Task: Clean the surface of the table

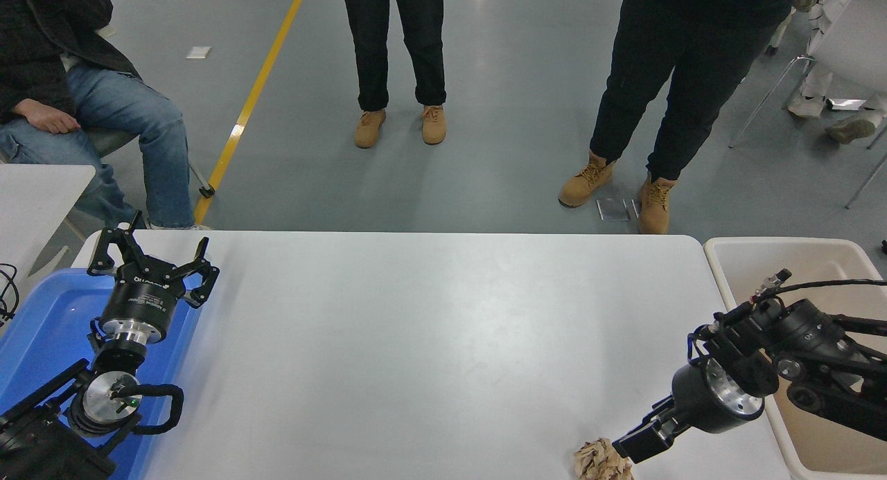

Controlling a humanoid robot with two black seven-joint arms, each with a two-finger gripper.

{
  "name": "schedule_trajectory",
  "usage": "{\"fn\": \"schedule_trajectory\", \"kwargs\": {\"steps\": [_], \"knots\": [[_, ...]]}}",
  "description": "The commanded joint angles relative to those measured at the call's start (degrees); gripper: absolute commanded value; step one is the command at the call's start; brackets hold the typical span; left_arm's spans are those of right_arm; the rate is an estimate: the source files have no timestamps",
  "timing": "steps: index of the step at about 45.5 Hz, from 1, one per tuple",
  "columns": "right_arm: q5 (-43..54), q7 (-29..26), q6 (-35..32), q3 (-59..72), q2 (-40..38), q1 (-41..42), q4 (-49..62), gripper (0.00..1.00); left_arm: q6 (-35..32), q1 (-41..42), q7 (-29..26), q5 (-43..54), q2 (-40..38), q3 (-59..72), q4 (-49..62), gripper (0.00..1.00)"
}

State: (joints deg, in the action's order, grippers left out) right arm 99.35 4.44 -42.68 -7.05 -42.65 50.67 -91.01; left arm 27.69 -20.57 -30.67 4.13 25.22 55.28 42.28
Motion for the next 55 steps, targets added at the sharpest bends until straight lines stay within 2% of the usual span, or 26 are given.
{"fn": "schedule_trajectory", "kwargs": {"steps": [1, 20, 35, 55], "knots": [[5.1, -0.1, -0.6, 0.5, 3.4, -0.6, 0.3, 0.96, 0.0, 0.0, 0.0, 0.0, 0.0, 0.0, 0.0, 0.99], [11.1, -0.1, 0.6, -1.1, 4.6, -6.7, 3.7, 0.96, 0.0, 0.0, 0.0, 0.0, 0.0, 0.0, 0.0, 0.99], [12.2, -1.5, 1.6, -2.7, 6.3, -10.4, 4.3, 0.96, 0.0, 0.0, 0.0, 0.0, 0.0, 0.0, 0.0, 0.99], [13.0, -1.5, 1.8, -4.6, 9.2, -11.5, 5.8, 0.96, 0.0, 0.0, 0.0, 0.0, 0.0, 0.0, 0.0, 0.99]]}}
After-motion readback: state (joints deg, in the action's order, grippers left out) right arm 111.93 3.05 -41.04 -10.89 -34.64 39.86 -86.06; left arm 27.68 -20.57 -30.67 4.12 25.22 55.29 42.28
